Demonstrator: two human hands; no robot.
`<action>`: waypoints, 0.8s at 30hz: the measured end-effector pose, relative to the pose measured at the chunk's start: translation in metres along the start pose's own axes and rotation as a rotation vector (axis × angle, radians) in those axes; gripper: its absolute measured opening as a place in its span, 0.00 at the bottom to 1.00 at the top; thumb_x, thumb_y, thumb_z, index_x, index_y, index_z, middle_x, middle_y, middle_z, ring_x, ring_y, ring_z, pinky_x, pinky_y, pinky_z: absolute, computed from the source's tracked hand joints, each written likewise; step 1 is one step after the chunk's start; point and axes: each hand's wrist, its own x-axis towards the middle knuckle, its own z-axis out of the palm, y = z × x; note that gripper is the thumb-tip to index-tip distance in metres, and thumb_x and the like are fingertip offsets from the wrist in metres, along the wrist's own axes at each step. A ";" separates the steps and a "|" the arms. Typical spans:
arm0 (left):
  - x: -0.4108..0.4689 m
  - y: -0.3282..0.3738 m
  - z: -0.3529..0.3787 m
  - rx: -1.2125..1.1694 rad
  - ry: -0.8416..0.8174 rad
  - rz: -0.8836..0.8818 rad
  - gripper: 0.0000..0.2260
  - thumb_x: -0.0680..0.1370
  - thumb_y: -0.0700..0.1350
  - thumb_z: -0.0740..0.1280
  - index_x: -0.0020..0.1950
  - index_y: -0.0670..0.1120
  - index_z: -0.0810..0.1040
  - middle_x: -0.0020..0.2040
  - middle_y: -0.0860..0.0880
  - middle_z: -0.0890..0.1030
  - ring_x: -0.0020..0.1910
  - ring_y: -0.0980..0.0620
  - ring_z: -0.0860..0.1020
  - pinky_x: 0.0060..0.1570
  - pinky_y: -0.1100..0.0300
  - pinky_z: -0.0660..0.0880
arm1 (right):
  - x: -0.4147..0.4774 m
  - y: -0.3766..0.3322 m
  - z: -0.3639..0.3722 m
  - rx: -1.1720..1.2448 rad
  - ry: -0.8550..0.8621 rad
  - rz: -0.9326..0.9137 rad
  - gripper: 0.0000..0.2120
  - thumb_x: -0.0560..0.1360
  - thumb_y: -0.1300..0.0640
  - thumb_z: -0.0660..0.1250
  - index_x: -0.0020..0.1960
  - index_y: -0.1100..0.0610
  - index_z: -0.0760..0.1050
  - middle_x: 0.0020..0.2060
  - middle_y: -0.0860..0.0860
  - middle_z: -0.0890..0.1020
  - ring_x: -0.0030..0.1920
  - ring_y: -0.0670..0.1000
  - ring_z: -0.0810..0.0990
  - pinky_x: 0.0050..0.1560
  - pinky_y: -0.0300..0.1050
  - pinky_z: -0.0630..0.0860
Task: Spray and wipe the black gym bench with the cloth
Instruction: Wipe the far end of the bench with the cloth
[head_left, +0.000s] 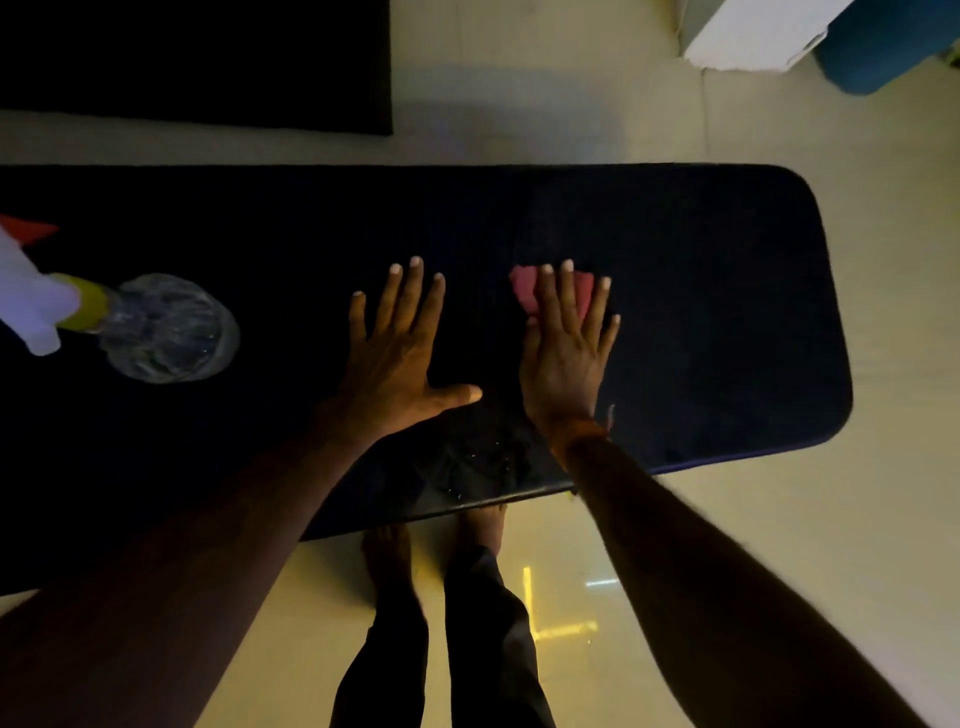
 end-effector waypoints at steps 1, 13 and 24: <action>0.005 -0.004 -0.003 -0.004 0.001 -0.003 0.59 0.67 0.78 0.63 0.84 0.48 0.38 0.83 0.44 0.35 0.82 0.44 0.35 0.77 0.35 0.39 | -0.007 -0.011 0.003 0.014 -0.010 -0.064 0.27 0.86 0.48 0.49 0.85 0.48 0.51 0.85 0.48 0.50 0.84 0.60 0.40 0.82 0.68 0.43; 0.036 -0.031 -0.017 -0.038 0.021 -0.094 0.65 0.60 0.79 0.68 0.84 0.52 0.38 0.83 0.47 0.34 0.82 0.45 0.34 0.76 0.33 0.39 | 0.053 -0.045 0.006 0.016 -0.084 -0.492 0.28 0.85 0.58 0.58 0.84 0.53 0.57 0.84 0.54 0.57 0.84 0.64 0.46 0.81 0.68 0.49; 0.034 -0.042 -0.027 -0.085 0.040 -0.202 0.67 0.59 0.77 0.71 0.84 0.49 0.38 0.83 0.47 0.34 0.82 0.46 0.34 0.76 0.34 0.39 | 0.090 -0.062 0.007 -0.037 -0.192 -0.681 0.27 0.85 0.54 0.53 0.84 0.51 0.56 0.84 0.50 0.54 0.84 0.60 0.44 0.82 0.66 0.46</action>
